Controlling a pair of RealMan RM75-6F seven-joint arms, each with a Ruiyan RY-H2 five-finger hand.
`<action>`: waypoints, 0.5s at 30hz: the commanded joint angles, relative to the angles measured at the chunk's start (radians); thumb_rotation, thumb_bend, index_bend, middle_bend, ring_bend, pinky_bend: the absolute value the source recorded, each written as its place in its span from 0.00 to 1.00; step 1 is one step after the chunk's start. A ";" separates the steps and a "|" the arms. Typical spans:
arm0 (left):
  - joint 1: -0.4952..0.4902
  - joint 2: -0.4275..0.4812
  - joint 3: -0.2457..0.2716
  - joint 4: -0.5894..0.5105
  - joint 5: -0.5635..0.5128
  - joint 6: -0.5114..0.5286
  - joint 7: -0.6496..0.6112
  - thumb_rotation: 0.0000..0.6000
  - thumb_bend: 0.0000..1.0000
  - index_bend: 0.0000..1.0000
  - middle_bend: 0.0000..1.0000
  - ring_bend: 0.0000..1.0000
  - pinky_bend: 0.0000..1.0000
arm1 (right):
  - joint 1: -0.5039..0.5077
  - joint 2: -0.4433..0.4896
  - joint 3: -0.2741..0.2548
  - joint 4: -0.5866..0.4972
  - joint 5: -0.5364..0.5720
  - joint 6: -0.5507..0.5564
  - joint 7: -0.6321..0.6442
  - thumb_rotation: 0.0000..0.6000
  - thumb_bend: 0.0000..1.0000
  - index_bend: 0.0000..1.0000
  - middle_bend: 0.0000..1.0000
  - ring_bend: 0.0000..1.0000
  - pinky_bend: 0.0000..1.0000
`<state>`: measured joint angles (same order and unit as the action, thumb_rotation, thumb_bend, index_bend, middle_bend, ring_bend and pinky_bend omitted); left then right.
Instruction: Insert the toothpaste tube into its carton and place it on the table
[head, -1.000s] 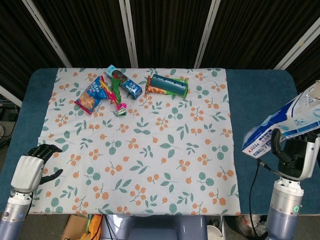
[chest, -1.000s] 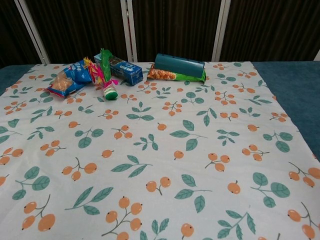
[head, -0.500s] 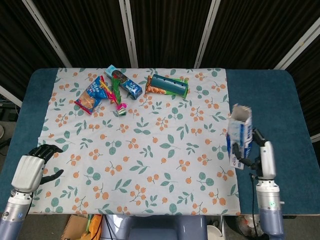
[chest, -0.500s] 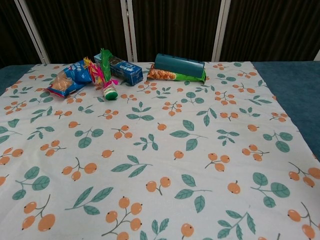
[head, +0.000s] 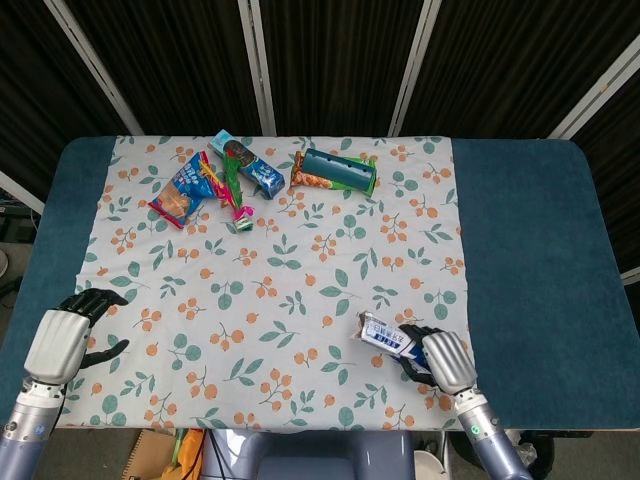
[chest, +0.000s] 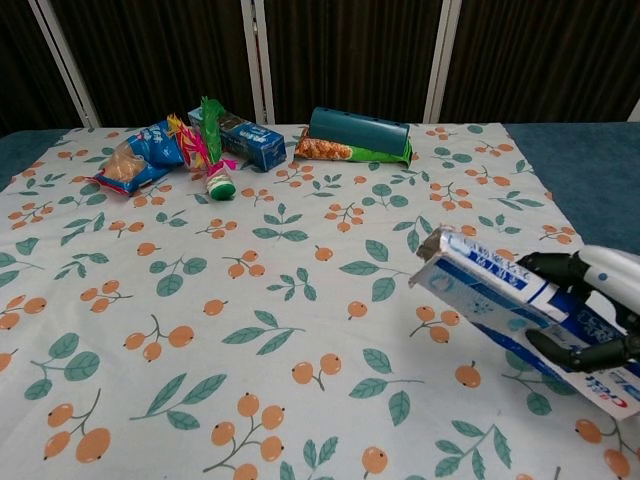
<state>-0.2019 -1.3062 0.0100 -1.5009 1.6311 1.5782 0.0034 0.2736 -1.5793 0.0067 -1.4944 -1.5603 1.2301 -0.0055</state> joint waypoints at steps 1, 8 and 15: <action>0.001 0.000 -0.003 0.000 -0.001 -0.003 -0.003 1.00 0.04 0.35 0.36 0.30 0.40 | 0.020 -0.029 0.002 -0.020 0.069 -0.068 -0.096 1.00 0.54 0.43 0.60 0.51 0.45; 0.005 0.002 -0.009 -0.005 -0.003 -0.011 -0.008 1.00 0.04 0.34 0.34 0.29 0.38 | 0.046 -0.005 0.020 -0.140 0.192 -0.145 -0.266 1.00 0.45 0.01 0.19 0.09 0.14; 0.010 0.016 -0.012 -0.024 -0.014 -0.026 -0.002 1.00 0.04 0.31 0.29 0.24 0.33 | 0.054 0.079 0.054 -0.272 0.222 -0.110 -0.330 1.00 0.42 0.00 0.06 0.00 0.09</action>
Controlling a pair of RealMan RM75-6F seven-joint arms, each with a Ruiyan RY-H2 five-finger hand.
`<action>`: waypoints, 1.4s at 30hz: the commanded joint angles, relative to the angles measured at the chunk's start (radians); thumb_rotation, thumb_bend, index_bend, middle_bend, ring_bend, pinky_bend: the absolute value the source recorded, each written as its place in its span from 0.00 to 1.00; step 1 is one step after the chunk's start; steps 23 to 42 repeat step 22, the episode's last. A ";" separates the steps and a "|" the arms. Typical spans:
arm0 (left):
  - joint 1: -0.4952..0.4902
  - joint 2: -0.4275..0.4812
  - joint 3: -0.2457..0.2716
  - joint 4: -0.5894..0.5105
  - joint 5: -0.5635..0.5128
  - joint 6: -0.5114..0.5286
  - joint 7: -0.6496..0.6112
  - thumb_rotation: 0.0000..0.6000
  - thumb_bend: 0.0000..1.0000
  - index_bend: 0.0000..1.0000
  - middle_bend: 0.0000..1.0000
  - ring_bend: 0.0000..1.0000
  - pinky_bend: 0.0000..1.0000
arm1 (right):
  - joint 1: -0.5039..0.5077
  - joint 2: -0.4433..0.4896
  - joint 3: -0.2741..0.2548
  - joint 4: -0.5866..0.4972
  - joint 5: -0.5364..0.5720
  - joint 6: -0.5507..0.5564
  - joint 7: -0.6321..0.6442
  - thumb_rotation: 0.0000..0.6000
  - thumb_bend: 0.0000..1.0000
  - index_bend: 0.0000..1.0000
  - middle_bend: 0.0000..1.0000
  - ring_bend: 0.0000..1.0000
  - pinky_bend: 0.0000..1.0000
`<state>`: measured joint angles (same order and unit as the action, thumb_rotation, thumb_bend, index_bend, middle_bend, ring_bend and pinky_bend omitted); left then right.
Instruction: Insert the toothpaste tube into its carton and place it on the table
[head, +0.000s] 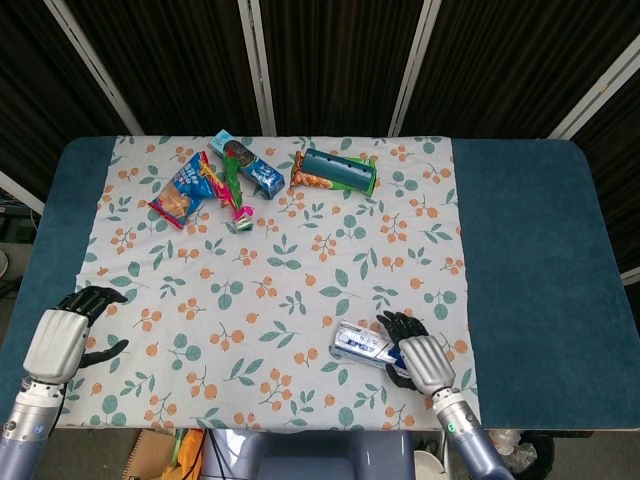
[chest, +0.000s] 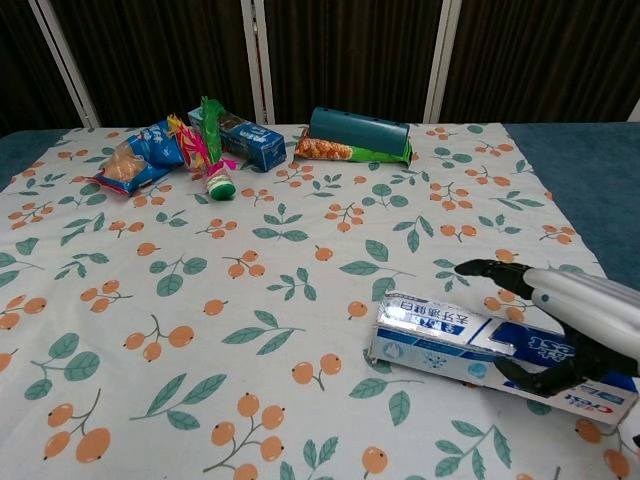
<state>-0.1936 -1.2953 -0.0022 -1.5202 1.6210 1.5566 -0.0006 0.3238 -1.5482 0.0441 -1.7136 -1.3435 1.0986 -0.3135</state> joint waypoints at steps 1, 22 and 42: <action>0.003 0.010 0.000 -0.010 -0.007 -0.009 0.005 1.00 0.04 0.30 0.28 0.23 0.32 | 0.001 0.069 0.017 -0.069 -0.003 0.033 -0.025 1.00 0.42 0.00 0.06 0.00 0.09; 0.062 0.176 0.041 -0.163 -0.114 -0.091 0.153 1.00 0.01 0.02 0.00 0.00 0.00 | -0.233 0.462 -0.129 0.008 -0.263 0.384 0.116 1.00 0.42 0.00 0.00 0.00 0.00; 0.062 0.176 0.041 -0.163 -0.114 -0.091 0.153 1.00 0.01 0.02 0.00 0.00 0.00 | -0.233 0.462 -0.129 0.008 -0.263 0.384 0.116 1.00 0.42 0.00 0.00 0.00 0.00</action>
